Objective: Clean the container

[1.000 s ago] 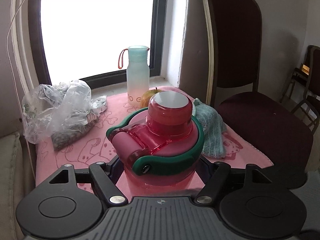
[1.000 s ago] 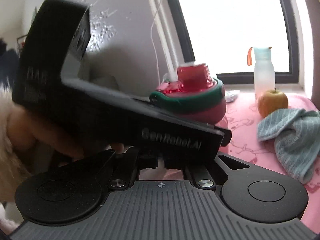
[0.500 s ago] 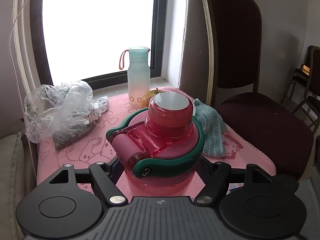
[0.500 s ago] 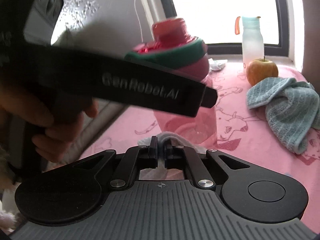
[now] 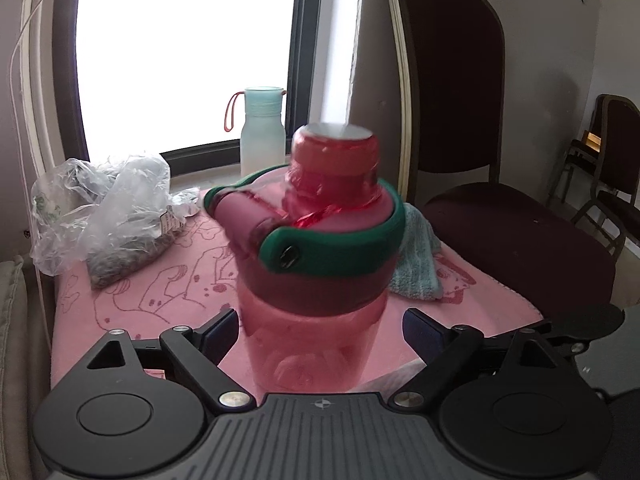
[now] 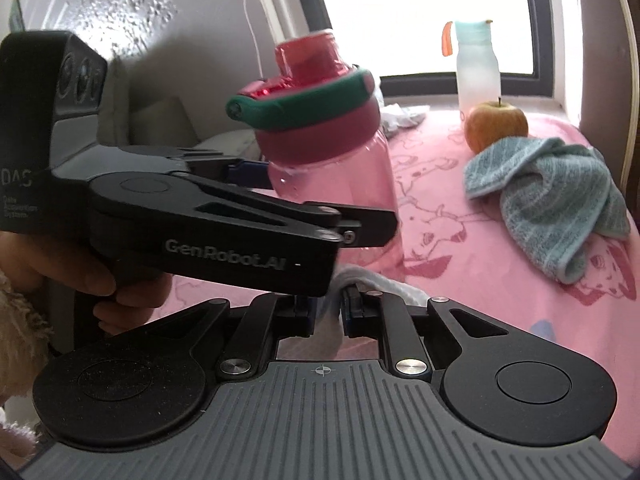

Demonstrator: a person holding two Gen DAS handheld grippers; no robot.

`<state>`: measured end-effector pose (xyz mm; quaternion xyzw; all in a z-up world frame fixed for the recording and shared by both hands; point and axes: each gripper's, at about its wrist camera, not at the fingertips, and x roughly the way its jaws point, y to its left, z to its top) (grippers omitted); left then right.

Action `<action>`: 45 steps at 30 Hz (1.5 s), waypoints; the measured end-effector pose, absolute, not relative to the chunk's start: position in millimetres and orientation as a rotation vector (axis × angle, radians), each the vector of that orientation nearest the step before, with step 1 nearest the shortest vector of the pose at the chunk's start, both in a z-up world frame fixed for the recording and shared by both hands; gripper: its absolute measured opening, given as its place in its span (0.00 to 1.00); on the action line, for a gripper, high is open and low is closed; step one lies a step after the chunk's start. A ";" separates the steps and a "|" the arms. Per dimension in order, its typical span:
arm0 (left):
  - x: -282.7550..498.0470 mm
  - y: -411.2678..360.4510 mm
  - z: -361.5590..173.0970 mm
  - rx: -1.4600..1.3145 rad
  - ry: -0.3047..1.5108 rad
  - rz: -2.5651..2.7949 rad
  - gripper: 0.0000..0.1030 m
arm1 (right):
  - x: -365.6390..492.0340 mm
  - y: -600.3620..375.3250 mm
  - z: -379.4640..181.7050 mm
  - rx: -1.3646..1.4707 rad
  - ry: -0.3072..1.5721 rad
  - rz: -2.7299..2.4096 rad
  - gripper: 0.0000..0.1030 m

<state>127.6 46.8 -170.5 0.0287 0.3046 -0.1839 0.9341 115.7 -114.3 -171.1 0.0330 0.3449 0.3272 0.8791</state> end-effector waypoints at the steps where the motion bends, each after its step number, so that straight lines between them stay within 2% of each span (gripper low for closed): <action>1: 126.6 47.3 -170.9 0.066 0.618 -0.374 0.86 | 116.1 -114.5 -171.7 0.071 0.721 0.683 0.18; 15: 100.8 60.3 -169.9 0.166 0.502 -0.376 0.91 | 117.3 -122.1 -174.7 0.103 0.739 0.680 0.18; 21: 116.2 71.4 -174.7 0.114 0.509 -0.416 0.92 | 119.2 -117.5 -177.7 0.090 0.744 0.701 0.18; 29: 143.0 49.0 -188.1 0.095 0.536 -0.514 0.92 | 128.9 -105.5 -186.4 0.070 0.763 0.731 0.18; 36: 159.8 35.9 -192.7 0.161 0.626 -0.515 0.86 | 135.1 -100.8 -192.5 0.043 0.791 0.738 0.12; 45: 141.1 48.7 -179.7 0.029 0.715 -0.473 0.82 | 131.1 -115.2 -180.5 0.053 0.732 0.695 0.15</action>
